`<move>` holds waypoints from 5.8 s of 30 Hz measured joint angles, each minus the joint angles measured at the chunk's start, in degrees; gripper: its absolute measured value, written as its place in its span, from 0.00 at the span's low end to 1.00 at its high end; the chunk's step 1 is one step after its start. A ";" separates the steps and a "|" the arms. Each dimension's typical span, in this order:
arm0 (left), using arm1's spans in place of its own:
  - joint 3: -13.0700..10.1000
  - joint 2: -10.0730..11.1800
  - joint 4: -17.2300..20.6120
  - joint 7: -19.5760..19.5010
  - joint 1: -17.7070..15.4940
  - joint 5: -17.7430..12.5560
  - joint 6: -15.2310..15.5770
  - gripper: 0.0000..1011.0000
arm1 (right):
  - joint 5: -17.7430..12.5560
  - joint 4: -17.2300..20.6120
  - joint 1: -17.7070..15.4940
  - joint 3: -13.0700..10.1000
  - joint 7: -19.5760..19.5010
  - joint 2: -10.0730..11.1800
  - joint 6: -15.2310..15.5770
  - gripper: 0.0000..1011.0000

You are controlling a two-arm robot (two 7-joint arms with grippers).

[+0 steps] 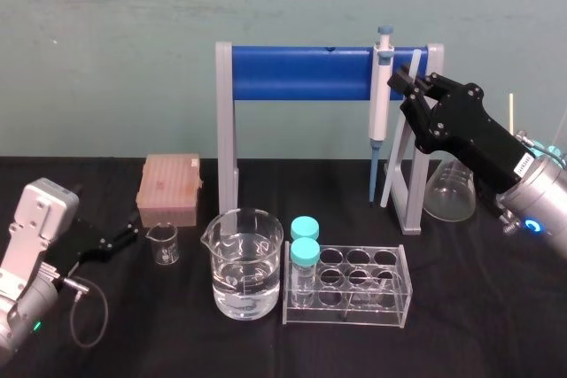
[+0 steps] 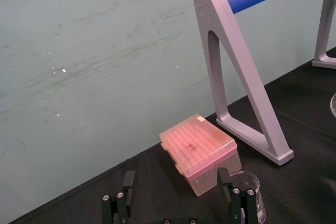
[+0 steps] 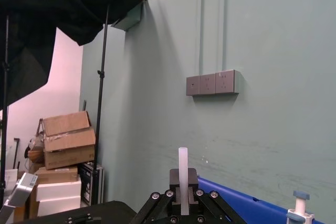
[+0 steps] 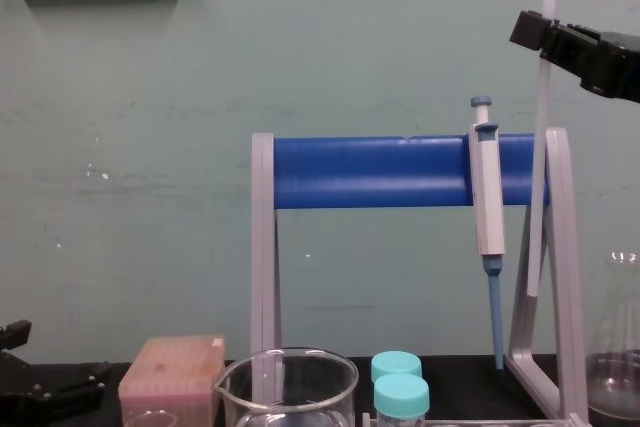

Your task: Pick up the stirring rod with one hand, then place it down.

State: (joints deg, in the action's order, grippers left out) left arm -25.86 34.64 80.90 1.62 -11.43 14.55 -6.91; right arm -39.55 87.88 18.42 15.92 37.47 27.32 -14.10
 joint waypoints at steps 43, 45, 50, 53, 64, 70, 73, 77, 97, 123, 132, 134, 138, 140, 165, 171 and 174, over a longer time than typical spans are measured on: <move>0.00 0.00 0.00 0.00 0.00 0.00 0.00 0.99 | -0.35 0.27 -0.30 0.06 0.39 0.35 -0.09 0.07; 0.00 0.00 0.00 0.00 0.00 0.00 0.00 0.99 | -0.34 0.31 -0.34 0.06 0.39 0.36 -0.10 0.07; 0.00 0.00 0.00 0.00 0.00 0.00 0.00 0.99 | -0.33 0.42 -0.41 0.06 0.37 0.39 -0.10 0.07; 0.00 0.00 0.00 0.00 0.00 0.00 0.00 0.99 | -0.33 0.44 -0.42 0.06 0.36 0.41 -0.10 0.07; 0.00 0.00 0.00 0.00 0.00 0.00 0.00 0.99 | -0.40 0.44 -0.45 0.11 0.36 0.40 -0.07 0.07; 0.00 0.00 0.00 0.00 0.00 0.00 0.00 0.99 | -0.42 0.46 -0.49 0.22 0.41 0.43 0.00 0.07; 0.00 0.00 0.00 0.00 0.00 0.00 0.00 0.99 | -0.45 0.44 -0.44 0.26 0.46 0.44 0.03 0.07; 0.00 0.00 0.00 0.00 0.00 0.00 0.00 0.99 | -0.52 0.38 -0.40 0.28 0.52 0.44 0.06 0.07; 0.00 0.00 0.00 0.01 0.00 0.00 0.00 0.99 | -0.87 -0.13 -0.13 0.67 0.90 0.50 0.40 0.07; 0.00 0.00 0.00 0.00 0.00 0.00 0.00 0.99 | 1.57 -2.55 -2.80 3.71 1.54 1.30 1.04 0.07; 0.00 0.00 0.00 0.00 0.00 0.00 0.00 0.99 | 2.98 -4.95 -2.40 4.68 1.67 0.34 0.37 0.07; 0.00 0.00 0.00 0.00 0.00 0.00 0.00 0.99 | 3.34 -5.56 -2.12 4.89 1.71 0.00 0.18 0.07; 0.00 0.00 0.00 0.00 0.00 0.00 0.00 0.99 | 3.74 -6.82 -1.64 5.18 1.82 -0.67 -0.18 0.07; 0.00 0.00 0.00 0.00 0.00 0.00 0.00 0.99 | 3.97 -7.61 -1.29 5.39 2.00 -1.09 -0.38 0.07; 0.00 0.00 0.00 0.00 0.00 0.00 0.00 0.99 | 7.03 -15.71 1.32 8.19 2.22 -4.44 0.85 0.07; 0.00 0.00 0.00 0.00 0.00 0.00 0.00 0.99 | 7.52 -16.24 1.53 8.44 2.16 -4.63 1.24 0.07; 0.00 0.00 0.00 0.00 0.00 0.00 0.00 0.99 | 7.70 -16.28 1.55 8.47 2.10 -4.66 1.34 0.07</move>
State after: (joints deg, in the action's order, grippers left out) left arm -25.86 34.65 80.90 1.62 -11.43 14.55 -6.91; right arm -31.85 71.61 19.97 24.39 39.57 22.66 -12.76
